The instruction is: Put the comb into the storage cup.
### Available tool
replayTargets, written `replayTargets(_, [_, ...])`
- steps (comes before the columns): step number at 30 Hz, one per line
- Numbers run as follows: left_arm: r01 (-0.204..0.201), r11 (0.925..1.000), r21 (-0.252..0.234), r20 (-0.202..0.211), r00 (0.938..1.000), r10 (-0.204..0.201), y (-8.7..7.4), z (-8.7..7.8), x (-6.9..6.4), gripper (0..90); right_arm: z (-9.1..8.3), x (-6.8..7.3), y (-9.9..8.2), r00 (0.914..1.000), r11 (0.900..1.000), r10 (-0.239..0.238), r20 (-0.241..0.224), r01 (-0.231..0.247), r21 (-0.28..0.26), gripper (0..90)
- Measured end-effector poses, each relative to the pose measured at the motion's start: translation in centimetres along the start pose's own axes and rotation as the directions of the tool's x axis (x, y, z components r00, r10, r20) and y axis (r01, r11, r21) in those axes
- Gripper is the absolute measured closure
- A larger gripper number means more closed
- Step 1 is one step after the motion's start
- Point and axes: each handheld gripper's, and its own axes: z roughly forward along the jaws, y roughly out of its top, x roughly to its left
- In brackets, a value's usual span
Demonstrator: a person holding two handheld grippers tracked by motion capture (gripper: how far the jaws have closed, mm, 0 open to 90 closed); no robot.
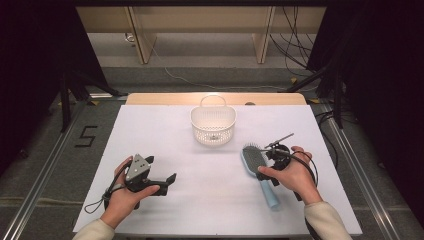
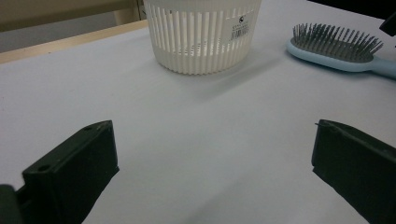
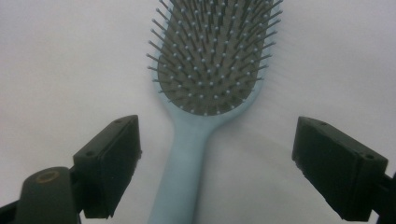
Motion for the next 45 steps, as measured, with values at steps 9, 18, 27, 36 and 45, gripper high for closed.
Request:
replayTargets(9, [0.0,1.0,0.001,0.0,1.0,0.0,0.0,0.0,0.0,0.0,0.6,0.5,0.4,1.0,0.9981,-0.007,-0.006,0.007,0.061,16.3])
replayTargets(18, [0.001,1.0,-0.001,0.002,1.0,-0.001,0.0,0.0,0.0,0.0,1.4,1.3,1.1,0.9998,0.9935,-0.006,0.02,0.003,0.114,18.2])
replayTargets(27, [0.002,1.0,-0.001,0.003,1.0,-0.002,0.0,0.0,0.0,0.0,2.2,1.8,1.5,0.999,0.9845,-0.005,0.044,-0.002,0.176,21.3])
replayTargets(36, [0.003,1.0,-0.003,0.005,1.0,-0.003,0.0,0.0,0.0,0.0,2.8,2.1,1.8,0.9983,0.9765,0.007,0.058,-0.019,0.214,27.7])
replayTargets(45, [0.003,1.0,-0.002,0.005,1.0,-0.003,0.0,0.0,0.0,0.0,3.2,2.2,2.1,0.9967,0.9693,0.009,0.081,-0.029,0.244,34.0])
